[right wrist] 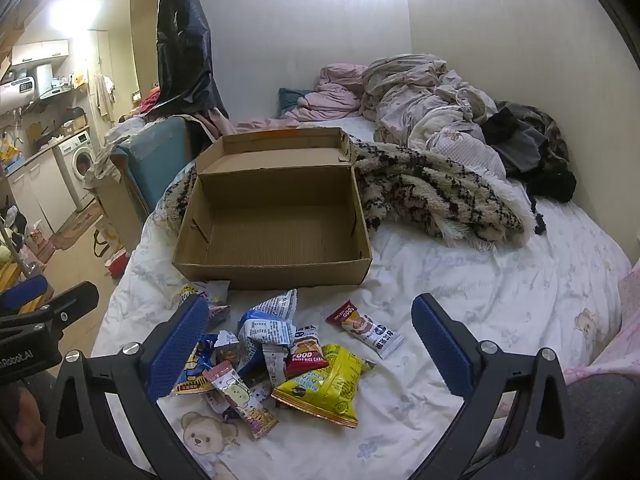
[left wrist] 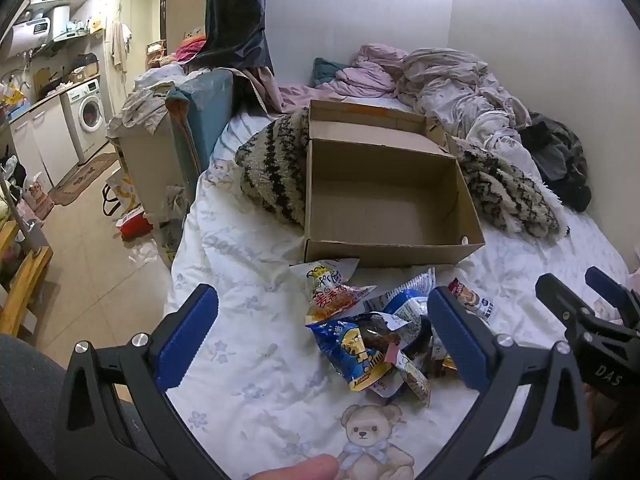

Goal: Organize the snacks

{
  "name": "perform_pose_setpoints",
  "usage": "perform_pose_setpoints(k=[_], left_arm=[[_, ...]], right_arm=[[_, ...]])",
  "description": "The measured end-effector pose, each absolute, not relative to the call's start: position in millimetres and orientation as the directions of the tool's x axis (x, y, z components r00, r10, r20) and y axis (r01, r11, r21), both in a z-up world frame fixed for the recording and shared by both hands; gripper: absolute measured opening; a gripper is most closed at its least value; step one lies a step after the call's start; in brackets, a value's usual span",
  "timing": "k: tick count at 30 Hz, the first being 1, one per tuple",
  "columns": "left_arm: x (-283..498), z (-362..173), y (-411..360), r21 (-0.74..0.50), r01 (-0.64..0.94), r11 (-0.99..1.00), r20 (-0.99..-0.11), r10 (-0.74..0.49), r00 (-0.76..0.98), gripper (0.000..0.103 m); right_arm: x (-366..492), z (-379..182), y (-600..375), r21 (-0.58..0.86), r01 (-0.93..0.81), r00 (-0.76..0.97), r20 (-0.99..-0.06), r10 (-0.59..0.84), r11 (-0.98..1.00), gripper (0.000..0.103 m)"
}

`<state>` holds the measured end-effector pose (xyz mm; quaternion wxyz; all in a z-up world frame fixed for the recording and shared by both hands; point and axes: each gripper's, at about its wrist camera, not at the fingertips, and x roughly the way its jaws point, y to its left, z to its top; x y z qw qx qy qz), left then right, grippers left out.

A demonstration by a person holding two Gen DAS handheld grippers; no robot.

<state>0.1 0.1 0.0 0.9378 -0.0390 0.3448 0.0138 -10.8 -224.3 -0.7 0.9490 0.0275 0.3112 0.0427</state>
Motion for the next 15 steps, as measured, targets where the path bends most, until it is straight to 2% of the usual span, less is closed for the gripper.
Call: perform_pose_setpoints(k=[15], left_arm=[[-0.5, 1.6, -0.1, -0.059, -0.053, 0.997, -0.642, 0.003, 0.766, 0.103]], right_arm=[[-11.0, 0.0, -224.4, 0.078, -0.065, 0.803, -0.588, 0.098, 0.995, 0.103]])
